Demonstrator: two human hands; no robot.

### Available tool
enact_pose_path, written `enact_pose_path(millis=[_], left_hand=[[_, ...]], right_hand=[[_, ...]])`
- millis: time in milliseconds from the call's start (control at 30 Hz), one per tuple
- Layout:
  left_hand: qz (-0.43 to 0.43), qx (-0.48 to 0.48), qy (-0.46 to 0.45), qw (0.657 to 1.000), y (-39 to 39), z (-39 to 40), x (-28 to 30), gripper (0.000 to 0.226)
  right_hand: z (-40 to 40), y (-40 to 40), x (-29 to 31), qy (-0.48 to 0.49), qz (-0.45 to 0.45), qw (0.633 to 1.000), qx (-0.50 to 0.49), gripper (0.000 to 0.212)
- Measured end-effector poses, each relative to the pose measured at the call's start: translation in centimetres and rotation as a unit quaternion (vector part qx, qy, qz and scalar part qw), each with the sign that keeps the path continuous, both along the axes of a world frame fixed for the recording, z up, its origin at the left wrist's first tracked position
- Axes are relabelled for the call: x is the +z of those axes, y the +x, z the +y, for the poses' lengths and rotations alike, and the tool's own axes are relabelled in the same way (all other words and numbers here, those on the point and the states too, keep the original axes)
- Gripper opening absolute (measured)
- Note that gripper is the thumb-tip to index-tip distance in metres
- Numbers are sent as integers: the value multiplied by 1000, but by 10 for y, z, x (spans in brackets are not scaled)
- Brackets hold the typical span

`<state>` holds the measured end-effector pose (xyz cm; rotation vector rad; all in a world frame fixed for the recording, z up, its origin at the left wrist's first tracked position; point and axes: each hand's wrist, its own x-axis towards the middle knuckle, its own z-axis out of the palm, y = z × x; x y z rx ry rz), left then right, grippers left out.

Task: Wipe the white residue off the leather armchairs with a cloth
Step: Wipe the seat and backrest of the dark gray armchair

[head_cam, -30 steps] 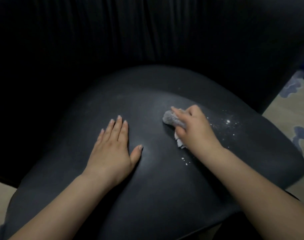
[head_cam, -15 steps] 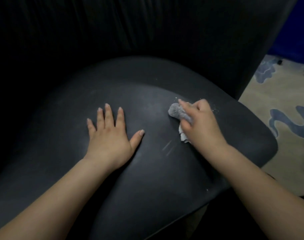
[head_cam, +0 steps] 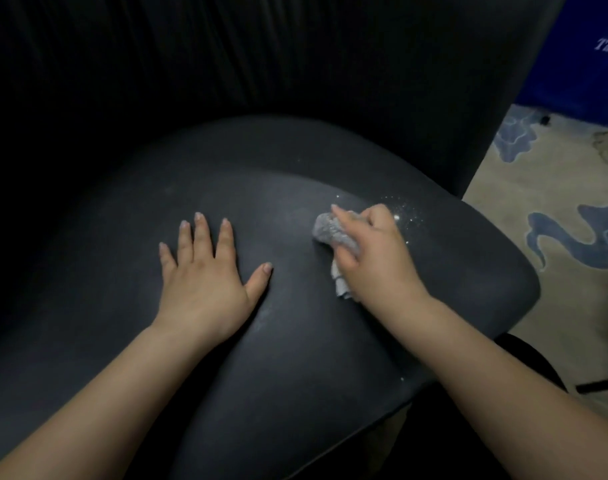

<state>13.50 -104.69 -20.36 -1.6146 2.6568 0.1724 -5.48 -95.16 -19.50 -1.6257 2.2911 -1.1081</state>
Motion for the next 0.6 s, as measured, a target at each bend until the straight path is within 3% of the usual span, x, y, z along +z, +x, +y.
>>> enact_pose_path(millis=[133,267,367,433,533,600], left_hand=[[2,0,-2,1000,-1,0,0,95],[9,-16,3,1000,-3,-1,4,94],[28,-59,-3,998,-15,0,8,89],[36,-84,-3,996,-29,1,9,88],[42,-114,-2,993,-51,2,7,86],[43,-123,-3,992,-64,1,7,83]], right_hand=[[9,26,-2,1,40,994,100,51],[2,-14,5,5,5,1000,12,47],[-3,-36,17,-47,-58,997,-28,43],[-1,-60,22,-63,-44,995,-61,43],[7,-95,21,-10,-12,994,-112,43],[9,-94,10,12,-37,994,-104,40]])
